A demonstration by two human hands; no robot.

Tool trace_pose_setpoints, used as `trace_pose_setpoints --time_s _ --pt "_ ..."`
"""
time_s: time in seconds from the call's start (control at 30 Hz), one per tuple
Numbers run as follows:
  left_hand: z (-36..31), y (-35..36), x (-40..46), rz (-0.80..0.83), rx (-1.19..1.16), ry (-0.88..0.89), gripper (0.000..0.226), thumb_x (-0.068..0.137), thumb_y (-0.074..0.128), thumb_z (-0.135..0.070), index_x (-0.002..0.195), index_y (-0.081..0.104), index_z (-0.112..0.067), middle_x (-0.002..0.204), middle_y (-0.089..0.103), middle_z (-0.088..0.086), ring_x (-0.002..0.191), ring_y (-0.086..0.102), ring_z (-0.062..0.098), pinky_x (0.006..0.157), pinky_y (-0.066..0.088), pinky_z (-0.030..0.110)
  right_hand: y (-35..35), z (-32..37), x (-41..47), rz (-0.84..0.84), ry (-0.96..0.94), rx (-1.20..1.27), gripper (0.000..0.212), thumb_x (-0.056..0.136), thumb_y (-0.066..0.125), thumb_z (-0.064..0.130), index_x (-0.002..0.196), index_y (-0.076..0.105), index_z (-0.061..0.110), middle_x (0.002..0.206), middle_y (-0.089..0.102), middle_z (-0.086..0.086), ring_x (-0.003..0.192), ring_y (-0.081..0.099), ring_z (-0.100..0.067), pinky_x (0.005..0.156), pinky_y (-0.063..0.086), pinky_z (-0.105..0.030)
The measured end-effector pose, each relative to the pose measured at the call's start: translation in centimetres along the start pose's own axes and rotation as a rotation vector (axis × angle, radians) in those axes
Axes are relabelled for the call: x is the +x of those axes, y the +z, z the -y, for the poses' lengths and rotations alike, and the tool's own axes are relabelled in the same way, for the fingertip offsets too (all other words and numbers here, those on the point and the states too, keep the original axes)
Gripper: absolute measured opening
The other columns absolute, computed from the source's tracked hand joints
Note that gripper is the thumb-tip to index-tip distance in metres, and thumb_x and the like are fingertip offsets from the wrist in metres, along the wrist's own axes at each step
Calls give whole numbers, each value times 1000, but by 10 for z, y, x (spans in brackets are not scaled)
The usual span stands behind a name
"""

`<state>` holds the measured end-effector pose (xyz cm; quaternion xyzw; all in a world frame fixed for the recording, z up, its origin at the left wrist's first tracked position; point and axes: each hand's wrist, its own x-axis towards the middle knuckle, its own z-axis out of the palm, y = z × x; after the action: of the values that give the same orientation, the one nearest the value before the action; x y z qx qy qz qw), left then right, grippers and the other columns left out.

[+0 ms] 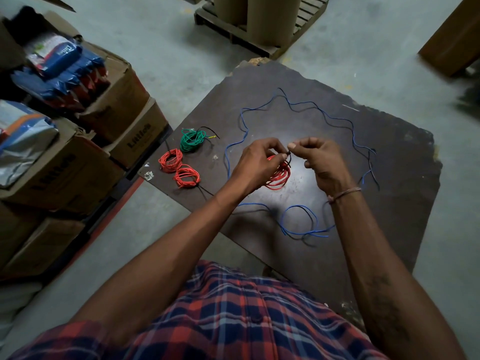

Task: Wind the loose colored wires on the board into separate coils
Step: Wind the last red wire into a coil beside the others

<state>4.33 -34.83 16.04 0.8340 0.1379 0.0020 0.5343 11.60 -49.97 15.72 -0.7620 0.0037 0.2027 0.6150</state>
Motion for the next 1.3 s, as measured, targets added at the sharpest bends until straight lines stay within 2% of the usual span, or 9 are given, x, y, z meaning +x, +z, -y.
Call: trace_pose_setpoints --time_s 0.1,0.23,0.43,0.67,0.77,0.93,1.07,1.17,1.3 --pt "1 10 7 28 0 -50 8 94 69 -28 89 71 -22 77 73 -4 56 61 -3 47 39 16 -7 -11 11 -163 -114 -87 15 89 78 18 77 70 17 77 69 0 67 63 -2 67 51 -20" --pt "11 23 15 56 -187 -148 19 96 68 -24 78 66 -20 84 76 11 43 48 3 46 39 22 -16 -23 32 -328 -140 -117 13 89 75 27 84 70 16 83 75 -3 79 71 -16 82 60 -41" --pt "28 20 43 80 -416 -229 18 97 68 -11 82 69 -21 74 63 13 45 38 12 48 34 22 1 -18 58 -232 -133 81 11 100 61 9 90 57 9 81 70 -12 73 75 -24 66 61 -37" --pt "60 -25 89 93 -68 -80 8 92 71 -27 85 70 -23 73 68 -7 54 55 0 57 41 25 60 9 107 -285 -77 108 17 102 55 2 87 50 8 74 59 -12 54 67 -18 52 59 -34" --pt "70 -55 115 104 -76 -76 6 91 72 -27 88 73 -22 76 71 -5 53 55 -4 53 41 24 89 19 133 -309 -13 221 16 101 57 1 86 53 6 73 61 -12 55 66 -17 53 59 -32" --pt "104 -88 144 21 -209 -205 14 80 71 -38 79 71 -24 74 74 0 57 61 9 60 45 27 138 24 153 -88 36 360 4 98 68 11 96 65 11 87 74 -9 73 69 -17 68 58 -27" --pt "121 -104 161 12 -303 -244 14 89 72 -23 75 68 -22 66 66 0 41 52 2 55 43 26 171 20 163 -143 -65 151 16 98 68 18 96 75 4 83 75 -7 74 69 -14 70 57 -30" --pt "133 -117 173 5 -264 -255 15 90 72 -22 76 69 -23 68 68 -2 41 52 -1 59 43 27 183 12 182 -294 -347 -371 26 98 62 29 83 76 13 71 73 -2 67 69 -19 64 55 -36" --pt "146 -135 186 73 -256 -267 11 93 72 -16 82 72 -14 69 68 -2 42 53 0 47 42 21 187 8 206 -335 -622 -951 26 96 60 25 73 58 12 70 61 -10 64 58 -37 51 36 -36"
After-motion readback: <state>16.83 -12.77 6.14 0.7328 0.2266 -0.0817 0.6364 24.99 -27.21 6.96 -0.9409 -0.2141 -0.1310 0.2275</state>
